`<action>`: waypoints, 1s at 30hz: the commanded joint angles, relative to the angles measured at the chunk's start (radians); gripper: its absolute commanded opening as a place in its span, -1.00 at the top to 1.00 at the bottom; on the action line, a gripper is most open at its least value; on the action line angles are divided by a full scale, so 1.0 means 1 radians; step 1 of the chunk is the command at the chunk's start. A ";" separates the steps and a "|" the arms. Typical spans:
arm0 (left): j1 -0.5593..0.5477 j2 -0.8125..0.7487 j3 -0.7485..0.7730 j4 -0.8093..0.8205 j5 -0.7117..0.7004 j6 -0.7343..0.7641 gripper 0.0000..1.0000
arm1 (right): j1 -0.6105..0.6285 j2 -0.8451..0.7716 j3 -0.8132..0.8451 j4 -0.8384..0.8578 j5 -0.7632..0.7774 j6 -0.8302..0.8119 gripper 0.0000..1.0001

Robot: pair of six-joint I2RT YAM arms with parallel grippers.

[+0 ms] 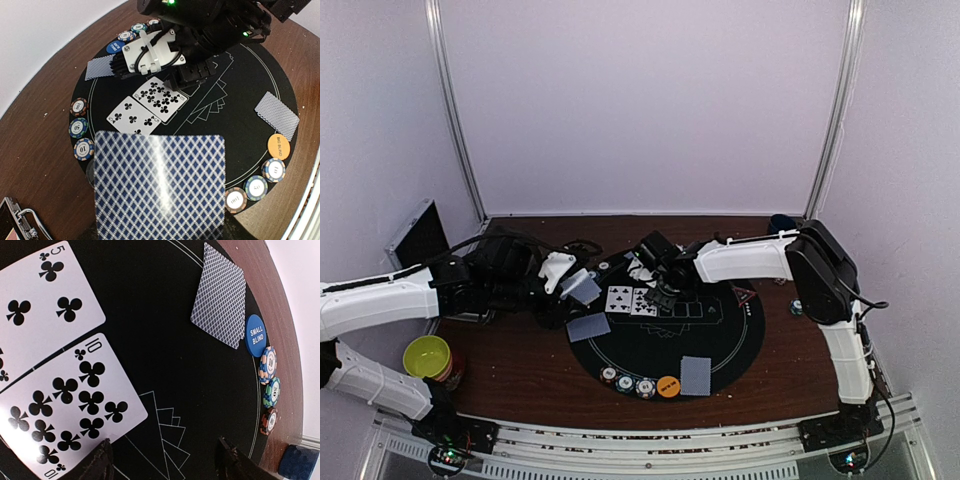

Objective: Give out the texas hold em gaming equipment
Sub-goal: Place the poker card in the community card area, then pick up the poker card from the face-down deck piles.

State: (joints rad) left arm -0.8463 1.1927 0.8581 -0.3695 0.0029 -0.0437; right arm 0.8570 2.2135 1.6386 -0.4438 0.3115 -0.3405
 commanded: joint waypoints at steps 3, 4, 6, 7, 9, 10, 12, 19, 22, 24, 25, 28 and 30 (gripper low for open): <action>-0.002 -0.013 0.006 0.026 -0.003 -0.001 -0.18 | 0.008 0.017 0.012 0.014 0.016 0.003 -0.43; -0.002 -0.012 0.008 0.025 -0.003 0.000 -0.18 | 0.008 0.016 0.012 0.016 0.017 0.003 -0.43; -0.002 -0.010 0.009 0.025 -0.001 0.001 -0.18 | 0.009 0.014 0.016 0.016 0.018 0.004 -0.45; -0.002 -0.010 0.008 0.025 0.000 0.002 -0.18 | 0.009 0.012 0.018 0.014 0.021 0.008 -0.50; -0.003 -0.011 0.006 0.026 0.000 0.002 -0.18 | 0.007 -0.007 0.024 0.003 0.020 0.015 -0.61; -0.001 -0.012 0.007 0.025 0.000 0.002 -0.18 | 0.005 -0.023 0.025 0.000 0.016 0.019 -0.68; -0.002 -0.012 0.007 0.025 0.000 0.002 -0.18 | -0.006 -0.065 0.028 -0.012 -0.009 0.035 -0.83; -0.002 -0.008 0.007 0.025 0.005 0.005 -0.18 | -0.089 -0.226 0.078 -0.113 -0.232 0.100 -1.00; -0.002 -0.008 0.007 0.025 0.010 0.007 -0.18 | -0.123 -0.269 0.109 -0.167 -0.345 0.124 -1.00; -0.002 -0.007 0.007 0.025 0.012 0.007 -0.18 | -0.139 -0.302 0.112 -0.180 -0.479 0.138 -1.00; -0.002 -0.006 0.007 0.025 0.011 0.008 -0.18 | -0.142 -0.318 0.111 -0.182 -0.542 0.148 -1.00; -0.003 -0.004 0.007 0.025 0.019 0.010 -0.18 | -0.144 -0.360 0.095 -0.153 -0.738 0.197 -1.00; -0.006 -0.004 0.007 0.025 0.020 0.012 -0.18 | -0.144 -0.383 0.069 -0.097 -0.857 0.252 -0.99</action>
State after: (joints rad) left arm -0.8463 1.1927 0.8581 -0.3695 0.0063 -0.0429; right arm 0.6983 1.8633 1.7344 -0.5735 -0.2333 -0.1886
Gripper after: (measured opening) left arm 0.592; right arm 0.998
